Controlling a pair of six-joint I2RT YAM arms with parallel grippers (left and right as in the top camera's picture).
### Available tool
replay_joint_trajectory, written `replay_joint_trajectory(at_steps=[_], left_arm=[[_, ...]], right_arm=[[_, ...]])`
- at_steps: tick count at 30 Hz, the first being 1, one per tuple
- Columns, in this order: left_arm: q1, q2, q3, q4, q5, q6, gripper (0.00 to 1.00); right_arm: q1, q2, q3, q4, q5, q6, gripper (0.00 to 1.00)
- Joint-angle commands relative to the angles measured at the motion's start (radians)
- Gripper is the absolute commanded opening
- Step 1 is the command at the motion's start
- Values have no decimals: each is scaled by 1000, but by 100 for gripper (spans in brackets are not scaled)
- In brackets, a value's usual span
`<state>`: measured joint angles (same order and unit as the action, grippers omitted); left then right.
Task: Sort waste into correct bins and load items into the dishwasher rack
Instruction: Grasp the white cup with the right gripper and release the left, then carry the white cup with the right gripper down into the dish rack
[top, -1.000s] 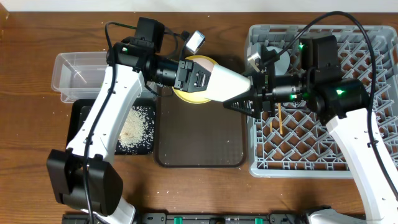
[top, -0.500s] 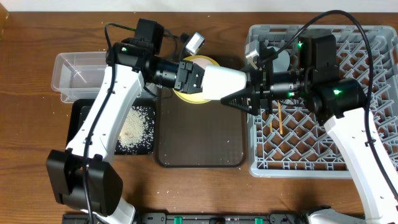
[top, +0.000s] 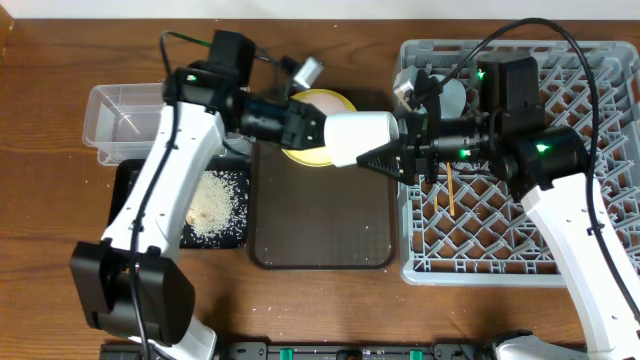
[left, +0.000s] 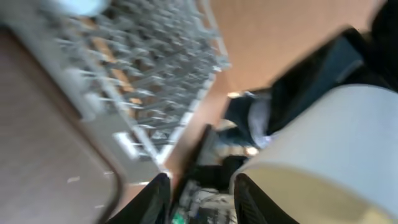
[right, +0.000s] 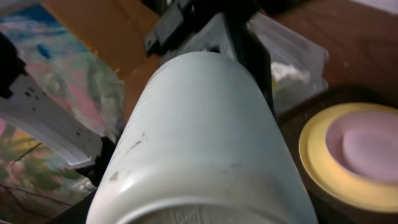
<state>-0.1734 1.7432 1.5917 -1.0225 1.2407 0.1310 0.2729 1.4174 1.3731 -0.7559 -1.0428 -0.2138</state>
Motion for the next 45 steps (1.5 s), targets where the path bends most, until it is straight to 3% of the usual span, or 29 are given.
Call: replay_joint_trajectory(at_steps=[1,5,7,10,13,16,20,34,45], left_arm=[[63,2,-2,-1,-106,2,39],[124,2,-2,-2,-159,2,47],[146,2,-2,-6,-217,2,55],[164,2,-2,-17,-325,2,63],[164,2,-2,-17,-426,3,77],[164,2,-2,-17,-484,3,81],[164,2,-2,-17,-560,3,84],[164,2,-2,-16,-611,3,91],[164,2,-2,-16,-611,3,94]], right_arm=[[13,-5,13,-29,90,0,25],[13,-6,13,-85,234,1,22],[13,-5,13,-122,328,15,18],[13,-5,13,-196,535,77,15],[13,-5,12,-272,789,192,15],[13,-5,12,-343,1014,285,15],[13,-5,12,-385,1172,343,15],[-4,10,9,-382,1191,396,10],[-3,43,-103,-344,1078,412,10]])
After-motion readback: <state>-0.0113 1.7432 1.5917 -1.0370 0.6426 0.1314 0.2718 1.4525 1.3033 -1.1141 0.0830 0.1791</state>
